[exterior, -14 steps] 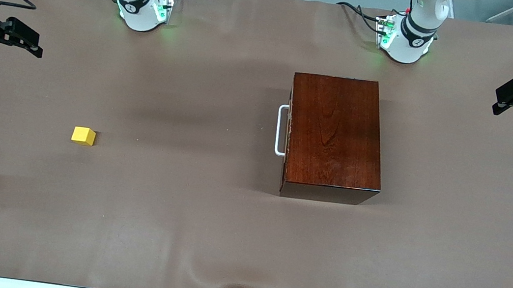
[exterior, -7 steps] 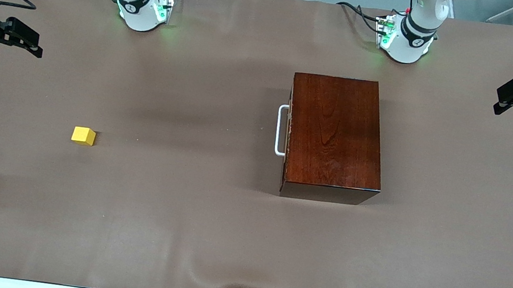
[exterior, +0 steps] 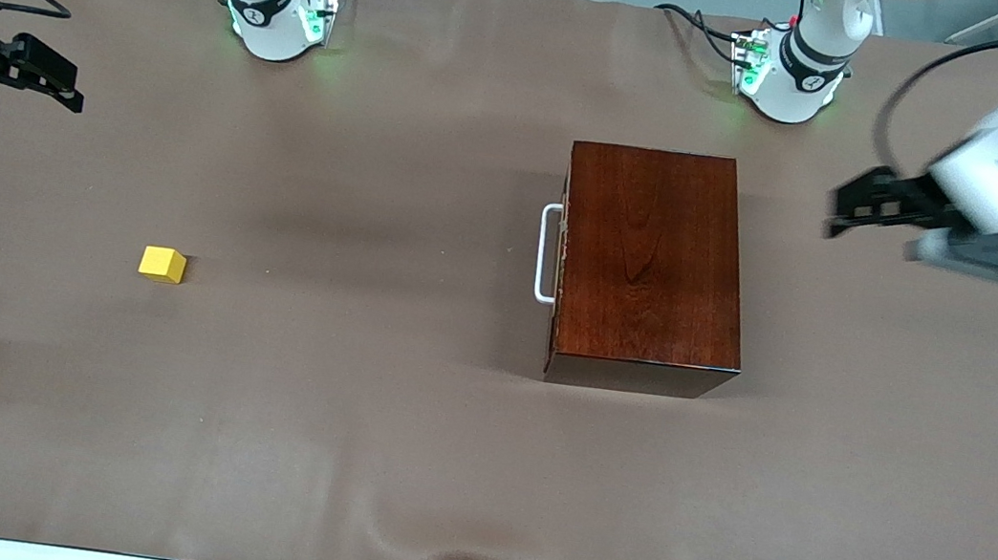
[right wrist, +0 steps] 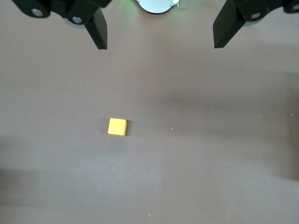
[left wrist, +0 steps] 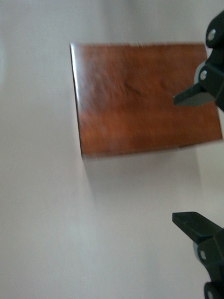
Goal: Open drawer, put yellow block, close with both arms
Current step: 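Move the left gripper to the white drawer handle of the wooden box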
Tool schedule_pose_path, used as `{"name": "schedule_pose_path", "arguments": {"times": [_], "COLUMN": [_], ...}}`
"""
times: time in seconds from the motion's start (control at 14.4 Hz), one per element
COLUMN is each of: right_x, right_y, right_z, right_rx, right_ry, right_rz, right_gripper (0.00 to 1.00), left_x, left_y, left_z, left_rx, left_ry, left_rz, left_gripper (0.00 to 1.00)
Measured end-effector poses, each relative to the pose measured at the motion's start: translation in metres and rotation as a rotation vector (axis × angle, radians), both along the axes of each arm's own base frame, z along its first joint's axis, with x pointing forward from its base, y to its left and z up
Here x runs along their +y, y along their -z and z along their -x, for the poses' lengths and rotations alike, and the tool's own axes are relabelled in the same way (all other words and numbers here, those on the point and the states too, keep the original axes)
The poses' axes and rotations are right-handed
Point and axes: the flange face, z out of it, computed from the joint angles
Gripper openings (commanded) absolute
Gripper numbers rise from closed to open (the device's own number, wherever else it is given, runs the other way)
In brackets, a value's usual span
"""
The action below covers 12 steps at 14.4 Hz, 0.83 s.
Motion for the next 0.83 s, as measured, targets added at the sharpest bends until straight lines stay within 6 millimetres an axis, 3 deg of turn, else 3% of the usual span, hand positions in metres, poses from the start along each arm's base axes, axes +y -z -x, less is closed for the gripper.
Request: {"name": "schedule_pose_path", "arguments": {"times": [0.35, 0.83], "right_x": [0.000, 0.000], "right_y": [0.000, 0.000], "right_z": [0.000, 0.000], "right_rx": [0.000, 0.000], "right_ry": [0.000, 0.000], "right_rz": [-0.002, -0.003], "right_gripper": [1.00, 1.00], "left_x": [-0.137, -0.267], "left_y": [0.047, 0.125], "left_z": [0.001, 0.022], "left_rx": [-0.045, -0.059], "left_ry": [0.078, -0.093], "left_rz": [-0.072, -0.082], "left_gripper": [1.00, 1.00]}}
